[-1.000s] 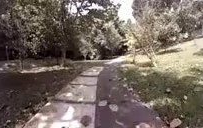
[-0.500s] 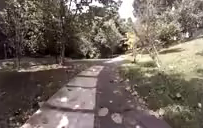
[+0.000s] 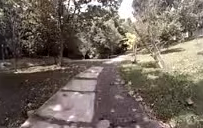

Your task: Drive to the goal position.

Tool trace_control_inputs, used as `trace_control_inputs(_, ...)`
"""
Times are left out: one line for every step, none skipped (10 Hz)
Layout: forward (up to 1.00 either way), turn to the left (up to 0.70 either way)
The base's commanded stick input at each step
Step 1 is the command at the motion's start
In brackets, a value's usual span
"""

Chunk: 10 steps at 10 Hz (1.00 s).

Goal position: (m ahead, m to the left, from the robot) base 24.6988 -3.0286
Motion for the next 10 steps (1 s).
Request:
trace_control_inputs(0.45, 0.00)
trace_control_inputs(0.45, 0.00)
trace_control_inputs(0.45, 0.00)
trace_control_inputs(0.45, 0.00)
trace_control_inputs(0.45, 0.00)
trace_control_inputs(0.45, 0.00)
trace_control_inputs(0.45, 0.00)
trace_control_inputs(0.45, 0.00)
trace_control_inputs(0.45, 0.00)
trace_control_inputs(0.45, 0.00)
